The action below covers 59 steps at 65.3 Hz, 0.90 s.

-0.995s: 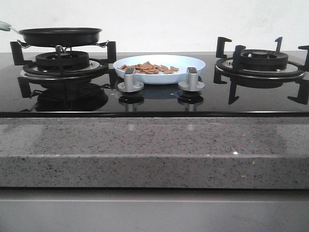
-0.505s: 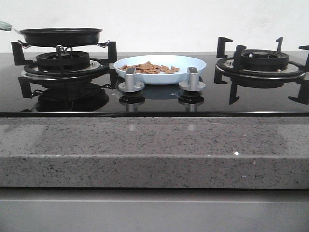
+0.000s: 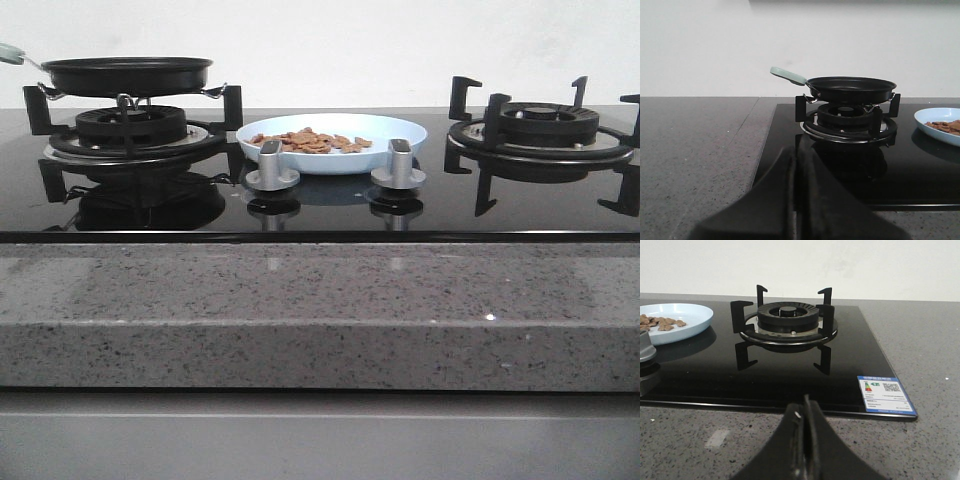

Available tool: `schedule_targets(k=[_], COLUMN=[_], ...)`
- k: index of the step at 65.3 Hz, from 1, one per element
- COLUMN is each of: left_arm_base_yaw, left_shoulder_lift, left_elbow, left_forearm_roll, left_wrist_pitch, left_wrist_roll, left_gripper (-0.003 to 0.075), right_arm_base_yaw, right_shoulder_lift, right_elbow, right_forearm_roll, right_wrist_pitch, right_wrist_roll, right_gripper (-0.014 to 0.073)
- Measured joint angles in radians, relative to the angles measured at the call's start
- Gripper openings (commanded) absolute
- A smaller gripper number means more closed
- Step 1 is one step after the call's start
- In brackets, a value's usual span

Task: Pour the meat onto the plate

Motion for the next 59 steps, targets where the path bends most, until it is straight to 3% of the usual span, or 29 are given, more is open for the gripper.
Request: schedule_targets(k=[19, 59], left_arm_base_yaw=[0.000, 0.000], left_shoulder_lift=[0.000, 0.000], left_elbow=[0.000, 0.000], left_forearm_roll=[0.000, 0.000], left_wrist_pitch=[0.000, 0.000], left_wrist_roll=[0.000, 0.000], left_gripper=[-0.0020, -0.0020], right_arm_base_yaw=[0.000, 0.000], right_shoulder_lift=[0.000, 0.000], right_elbow=[0.000, 0.000], right_forearm_roll=[-0.082, -0.088], right_wrist_pitch=[-0.075, -0.090], right_wrist_roll=[0.117, 0.126], right_gripper=[-0.0115, -0.0115])
